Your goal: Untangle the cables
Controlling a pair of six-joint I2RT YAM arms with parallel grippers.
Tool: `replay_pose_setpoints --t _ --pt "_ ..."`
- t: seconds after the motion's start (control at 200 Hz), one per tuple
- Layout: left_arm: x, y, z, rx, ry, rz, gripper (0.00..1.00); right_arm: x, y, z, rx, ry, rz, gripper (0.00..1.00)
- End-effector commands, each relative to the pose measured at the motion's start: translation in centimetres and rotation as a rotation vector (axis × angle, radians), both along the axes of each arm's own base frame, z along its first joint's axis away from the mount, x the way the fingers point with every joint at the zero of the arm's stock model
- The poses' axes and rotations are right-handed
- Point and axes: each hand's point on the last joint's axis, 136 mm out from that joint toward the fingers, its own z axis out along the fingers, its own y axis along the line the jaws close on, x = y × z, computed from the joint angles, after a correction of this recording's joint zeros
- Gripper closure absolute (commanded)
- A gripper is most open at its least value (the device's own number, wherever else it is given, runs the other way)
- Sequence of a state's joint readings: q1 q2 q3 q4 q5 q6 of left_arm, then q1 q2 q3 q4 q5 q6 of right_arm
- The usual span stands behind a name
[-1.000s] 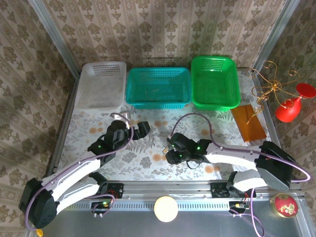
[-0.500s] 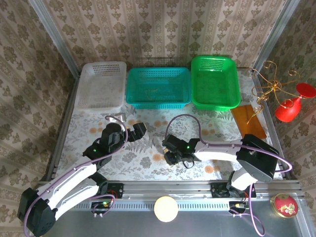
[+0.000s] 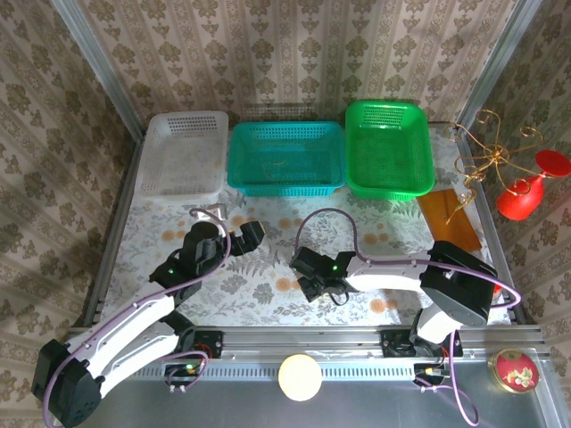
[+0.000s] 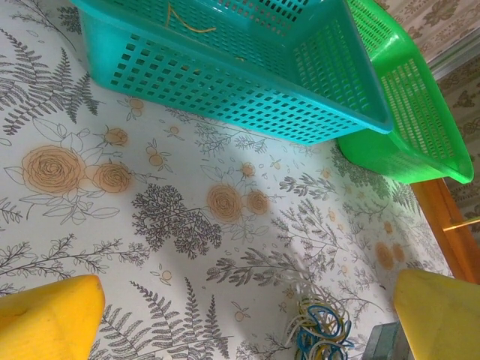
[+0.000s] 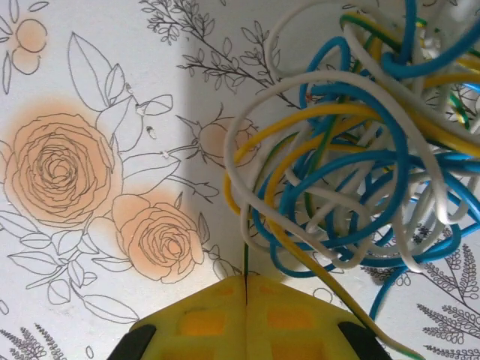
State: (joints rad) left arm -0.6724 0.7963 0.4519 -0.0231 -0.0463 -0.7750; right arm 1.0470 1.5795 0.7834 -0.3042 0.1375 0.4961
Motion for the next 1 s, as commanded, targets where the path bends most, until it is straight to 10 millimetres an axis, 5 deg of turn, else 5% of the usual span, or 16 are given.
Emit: replay_pose_setpoints --t 0.0,0.385,0.995 --pt "-0.3 -0.3 0.0 -0.001 0.003 -0.033 0.0 -0.7 1.9 2.9 0.098 0.021 0.047 1.0" --pt "-1.1 -2.6 -0.9 -0.009 -0.001 -0.175 0.0 2.4 2.4 11.4 0.545 0.078 -0.091 1.0" --pt "-4.6 -10.6 -4.3 0.1 -0.143 -0.556 0.07 6.2 0.7 17.2 0.894 0.019 -0.308 1.0"
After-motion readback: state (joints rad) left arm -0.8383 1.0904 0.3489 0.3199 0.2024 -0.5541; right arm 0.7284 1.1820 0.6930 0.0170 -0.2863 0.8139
